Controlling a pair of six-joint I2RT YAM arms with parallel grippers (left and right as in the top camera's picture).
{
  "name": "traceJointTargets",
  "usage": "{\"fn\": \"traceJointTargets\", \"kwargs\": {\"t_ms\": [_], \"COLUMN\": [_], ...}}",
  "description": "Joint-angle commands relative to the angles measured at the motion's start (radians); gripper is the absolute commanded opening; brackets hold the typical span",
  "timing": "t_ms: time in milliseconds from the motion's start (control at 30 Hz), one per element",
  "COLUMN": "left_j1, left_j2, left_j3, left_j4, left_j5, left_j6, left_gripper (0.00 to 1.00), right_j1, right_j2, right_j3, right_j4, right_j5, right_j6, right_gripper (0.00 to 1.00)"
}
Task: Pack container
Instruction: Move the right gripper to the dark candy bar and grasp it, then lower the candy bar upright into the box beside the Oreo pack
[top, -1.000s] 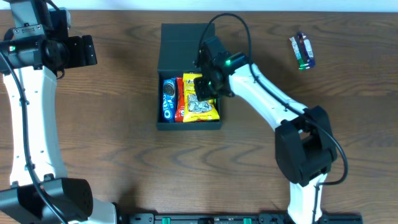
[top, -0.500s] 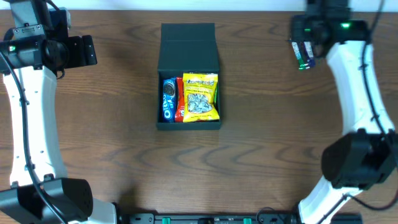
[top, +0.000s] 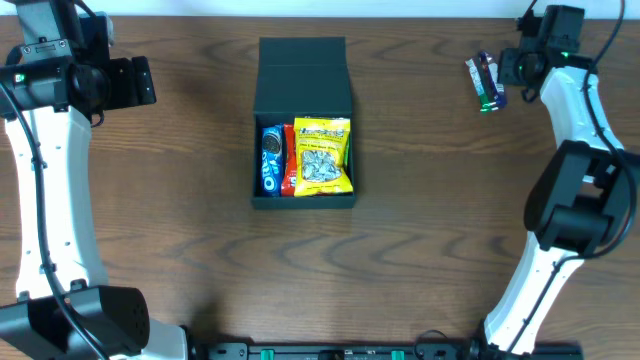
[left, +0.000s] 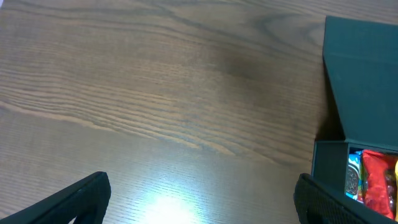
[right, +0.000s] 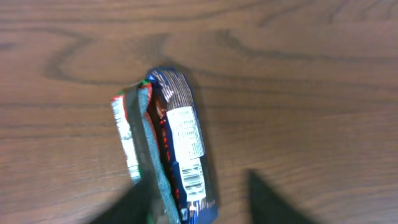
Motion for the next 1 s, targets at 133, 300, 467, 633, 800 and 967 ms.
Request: {"fn": "traceJointTargets", "kwargs": {"t_ms": [133, 300, 467, 633, 800, 967], "left_j1": [0.003, 0.003, 0.003, 0.003, 0.003, 0.003], "left_j2": [-0.018, -0.018, -0.018, -0.018, -0.018, -0.018], "left_j3": [-0.004, -0.004, -0.004, -0.004, -0.004, -0.004], "left_j4": [-0.011, -0.011, -0.011, -0.011, -0.011, -0.011], "left_j5": [0.004, 0.004, 0.004, 0.004, 0.004, 0.004], "left_j6": [-0.018, -0.023, -0.023, -0.023, -0.023, -0.023], "left_gripper": [0.95, 0.95, 0.95, 0.95, 0.95, 0.95], "right_j1": [-0.007, -0.007, -0.007, -0.007, -0.007, -0.007], "right_j2": [0.051, 0.075, 0.095, 0.123, 0.15, 0.161], "right_j3": [-0.006, -0.006, -0.006, -0.006, -0.006, -0.006], "right_j4": [0.017, 0.084, 0.124, 0.12, 0.117, 0.105], "right_j5": [0.043, 0.113, 0.102, 0.103, 0.103, 0.103], "right_j6": [-0.085, -0.07, -0.053, -0.053, -0.049, -0.027], "right_gripper": [0.91, 0.78, 0.74, 0.75, 0.75, 0.75]}}
